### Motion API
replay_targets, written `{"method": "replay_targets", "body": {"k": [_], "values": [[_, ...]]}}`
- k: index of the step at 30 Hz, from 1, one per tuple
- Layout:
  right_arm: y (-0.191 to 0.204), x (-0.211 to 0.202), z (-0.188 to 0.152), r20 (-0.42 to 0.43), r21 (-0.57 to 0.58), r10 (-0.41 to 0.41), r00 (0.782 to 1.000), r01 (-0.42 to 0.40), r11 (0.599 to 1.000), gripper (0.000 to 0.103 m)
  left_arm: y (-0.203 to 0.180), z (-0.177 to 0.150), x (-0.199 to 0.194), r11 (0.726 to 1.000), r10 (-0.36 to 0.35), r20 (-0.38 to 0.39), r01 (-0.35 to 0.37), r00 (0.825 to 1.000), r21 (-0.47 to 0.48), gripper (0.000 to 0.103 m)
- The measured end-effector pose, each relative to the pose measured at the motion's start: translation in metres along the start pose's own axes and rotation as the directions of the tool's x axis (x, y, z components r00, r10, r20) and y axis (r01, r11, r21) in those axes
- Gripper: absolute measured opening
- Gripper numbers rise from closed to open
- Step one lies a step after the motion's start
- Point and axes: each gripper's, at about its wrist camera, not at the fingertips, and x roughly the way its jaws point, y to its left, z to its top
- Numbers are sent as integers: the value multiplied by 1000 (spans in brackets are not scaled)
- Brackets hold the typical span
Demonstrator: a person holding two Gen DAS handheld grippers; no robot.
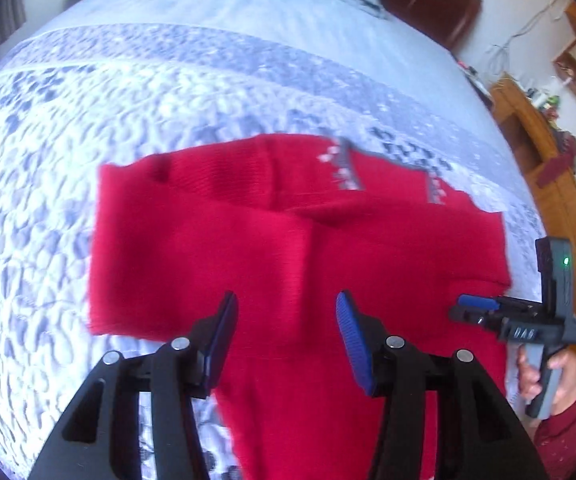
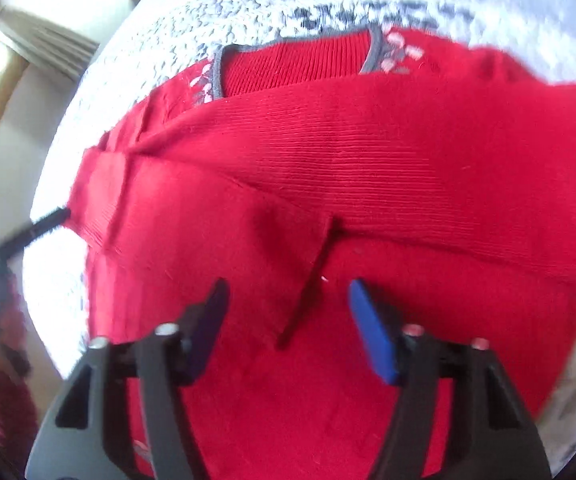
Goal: Fold small clothes
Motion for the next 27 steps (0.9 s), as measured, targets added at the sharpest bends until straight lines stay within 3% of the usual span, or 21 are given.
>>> {"method": "replay_targets", "body": {"k": [1,4,10,15,19,22,24,27], "values": [[0,4,2,-13,6,38,999,-38,999,49,5,-1,1,1000,5,1,-5,1000,-12,51],[5,15,8,-53,-3,71,996,-71,997,7,15,-2,3,999,34,8,-34,999,-31,51],[2,-37,19,67,-40,98,993,-96,995,6,27,0,-12,993,116,67,-113,991,-44,52],[-33,-100,32,169,-49,-33,985,41,998,6,20,10,-9,983,181,93,-179,979,-30,52],[-71,-123,35,190,5,-126,974,127,992,6,4,16,15,970,243,69,-244,968,-1,53],[-103,-113,28,140,34,-165,976,162,986,6,-5,19,40,936,347,43,-349,937,36,53],[-114,-96,24,95,35,-200,975,197,980,11,-5,21,56,919,393,23,-393,919,36,53],[-121,-88,18,93,26,-234,968,233,972,32,2,23,63,924,383,7,-383,924,11,55]]}}
